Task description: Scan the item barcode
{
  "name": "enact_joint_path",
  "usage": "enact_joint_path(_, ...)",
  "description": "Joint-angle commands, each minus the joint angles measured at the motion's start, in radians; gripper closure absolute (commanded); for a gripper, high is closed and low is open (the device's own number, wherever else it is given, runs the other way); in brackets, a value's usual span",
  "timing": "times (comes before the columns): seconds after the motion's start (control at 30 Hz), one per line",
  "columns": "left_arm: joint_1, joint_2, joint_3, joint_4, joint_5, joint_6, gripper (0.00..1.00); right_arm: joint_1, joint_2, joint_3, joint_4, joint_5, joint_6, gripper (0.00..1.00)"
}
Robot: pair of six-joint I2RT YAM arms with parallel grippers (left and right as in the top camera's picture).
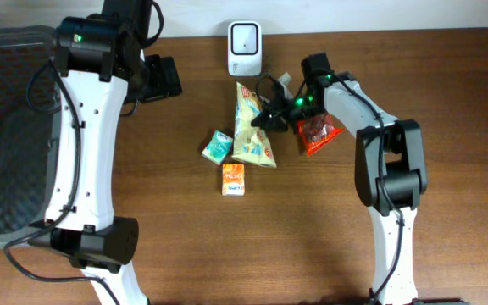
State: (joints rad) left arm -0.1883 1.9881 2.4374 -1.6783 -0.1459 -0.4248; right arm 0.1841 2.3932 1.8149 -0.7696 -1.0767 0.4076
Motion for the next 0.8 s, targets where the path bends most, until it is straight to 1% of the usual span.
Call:
enact_joint_path(0.0, 0.002, 0.003, 0.000, 0.001, 0.000, -0.008, 0.01, -0.047, -0.021, 0.011, -0.102, 0.250, -0.014, 0.91)
enact_joint_path(0.03, 0.002, 0.003, 0.000, 0.000, 0.000, -0.008, 0.01, -0.050, -0.028, 0.047, -0.170, 0.291, -0.063, 0.81)
enact_joint_path(0.07, 0.002, 0.003, 0.000, 0.000, 0.000, -0.008, 0.01, -0.047, -0.035, 0.099, -0.247, 0.320, -0.127, 0.74)
enact_joint_path(0.1, 0.002, 0.003, 0.000, 0.000, 0.000, -0.008, 0.01, -0.043, -0.040, 0.153, -0.320, 0.348, -0.171, 0.65)
enact_joint_path(0.13, 0.002, 0.003, 0.000, 0.000, 0.000, -0.008, 0.01, -0.038, -0.044, 0.217, -0.389, 0.387, -0.196, 0.61)
enact_joint_path(0.2, 0.002, 0.003, 0.000, 0.001, 0.000, -0.008, 0.01, -0.031, -0.050, 0.385, -0.554, 0.520, -0.221, 0.58)
enact_joint_path(0.23, 0.002, 0.003, 0.000, 0.000, 0.000, -0.008, 0.01, -0.033, -0.050, 0.472, -0.628, 0.621, -0.221, 0.50)
enact_joint_path(0.27, 0.002, 0.003, 0.000, 0.001, 0.000, -0.008, 0.01, -0.037, -0.050, 0.553, -0.693, 0.762, -0.220, 0.27)
enact_joint_path(0.3, 0.002, 0.003, 0.000, 0.000, 0.000, -0.008, 0.01, -0.045, -0.050, 0.600, -0.734, 0.893, -0.220, 0.10)
enact_joint_path(0.33, 0.002, 0.003, 0.000, 0.000, 0.000, -0.008, 0.01, -0.055, -0.050, 0.613, -0.751, 0.959, -0.220, 0.01)
enact_joint_path(0.37, 0.002, 0.003, 0.000, 0.000, 0.000, -0.008, 0.01, -0.073, -0.049, 0.612, -0.771, 0.998, -0.220, 0.01)
enact_joint_path(0.47, 0.002, 0.003, 0.000, 0.000, 0.000, -0.008, 0.01, -0.135, -0.033, 0.524, -0.776, 0.988, -0.220, 0.01)
enact_joint_path(0.57, 0.002, 0.003, 0.000, 0.000, 0.000, -0.008, 0.01, -0.166, -0.031, 0.390, -0.686, 0.887, -0.282, 0.01)
enact_joint_path(0.6, 0.002, 0.003, 0.000, 0.000, 0.000, -0.008, 0.01, -0.173, -0.031, 0.301, -0.618, 0.827, -0.293, 0.01)
enact_joint_path(0.63, 0.002, 0.003, 0.000, 0.000, 0.000, -0.008, 0.01, -0.173, -0.031, 0.256, -0.576, 0.801, -0.298, 0.04)
enact_joint_path(0.7, 0.002, 0.003, 0.000, 0.000, 0.000, -0.008, 0.01, -0.171, -0.031, 0.180, -0.502, 0.738, -0.304, 0.13)
enact_joint_path(0.77, 0.002, 0.003, 0.000, 0.000, 0.000, -0.008, 0.01, -0.171, -0.031, 0.151, -0.470, 0.649, -0.356, 0.16)
